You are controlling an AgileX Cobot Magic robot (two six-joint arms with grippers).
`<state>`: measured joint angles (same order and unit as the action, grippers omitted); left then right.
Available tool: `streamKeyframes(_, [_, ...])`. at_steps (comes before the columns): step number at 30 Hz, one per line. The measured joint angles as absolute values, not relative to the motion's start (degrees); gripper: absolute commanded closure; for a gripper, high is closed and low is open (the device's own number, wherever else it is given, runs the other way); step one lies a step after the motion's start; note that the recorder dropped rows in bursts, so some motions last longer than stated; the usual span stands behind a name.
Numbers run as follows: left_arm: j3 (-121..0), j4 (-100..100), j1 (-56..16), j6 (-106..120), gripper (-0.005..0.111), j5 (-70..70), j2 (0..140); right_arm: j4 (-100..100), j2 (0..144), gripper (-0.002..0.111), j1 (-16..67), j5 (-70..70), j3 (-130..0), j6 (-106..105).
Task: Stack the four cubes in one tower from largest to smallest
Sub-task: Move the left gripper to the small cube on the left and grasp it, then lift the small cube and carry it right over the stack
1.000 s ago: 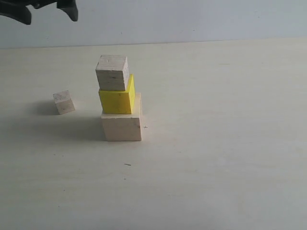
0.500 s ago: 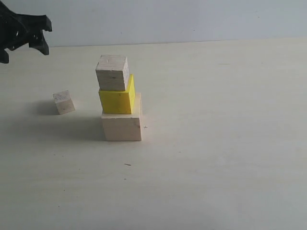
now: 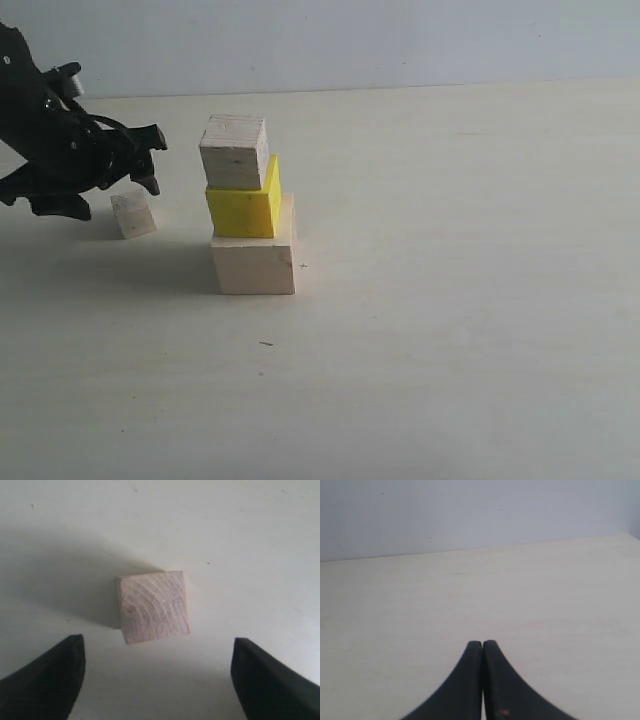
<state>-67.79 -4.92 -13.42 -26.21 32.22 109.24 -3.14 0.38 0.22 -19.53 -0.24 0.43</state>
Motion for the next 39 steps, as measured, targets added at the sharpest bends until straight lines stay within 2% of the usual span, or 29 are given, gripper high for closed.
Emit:
streamKeyframes(12, [-67.8, -5.1, -13.6, -31.4, 0.030, 27.5, 114.7, -3.1, 0.4, 0.108, 0.2, -19.5, -0.2, 0.4])
streamKeyframes(14, [-67.8, -5.1, -13.6, -31.5, 0.035, 26.8, 115.1, -3.1, 0.4, 0.108, 0.2, -19.5, -0.2, 0.4])
streamKeyframes(15, [-67.8, -5.1, -13.6, -31.5, 0.040, 26.7, 115.3, -3.1, 0.4, 0.108, 0.2, -19.5, -0.2, 0.4])
streamKeyframes(18, [-67.8, -5.0, -13.6, -31.5, 0.071, 26.2, 115.6, -3.1, 0.4, 0.108, 0.2, -19.5, -0.2, 0.4])
streamKeyframes(19, [-67.8, -4.9, -13.6, -31.6, 0.086, 26.1, 115.6, -3.1, 0.4, 0.108, 0.2, -19.5, -0.2, 0.4])
streamKeyframes(21, [-67.8, -4.3, -13.6, -31.6, 0.104, 25.6, 115.6, -3.1, 0.4, 0.108, 0.2, -19.5, -0.2, 0.4])
streamKeyframes(30, [-67.8, -3.4, -13.6, -29.5, 0.104, 27.5, 114.1, -3.1, 0.4, 0.108, 0.2, -19.5, -0.2, 0.4])
streamKeyframes(39, [-67.8, -3.4, -13.6, -23.3, 0.104, 32.8, 104.4, -3.1, 0.4, 0.108, 0.2, -19.5, -0.2, 0.4])
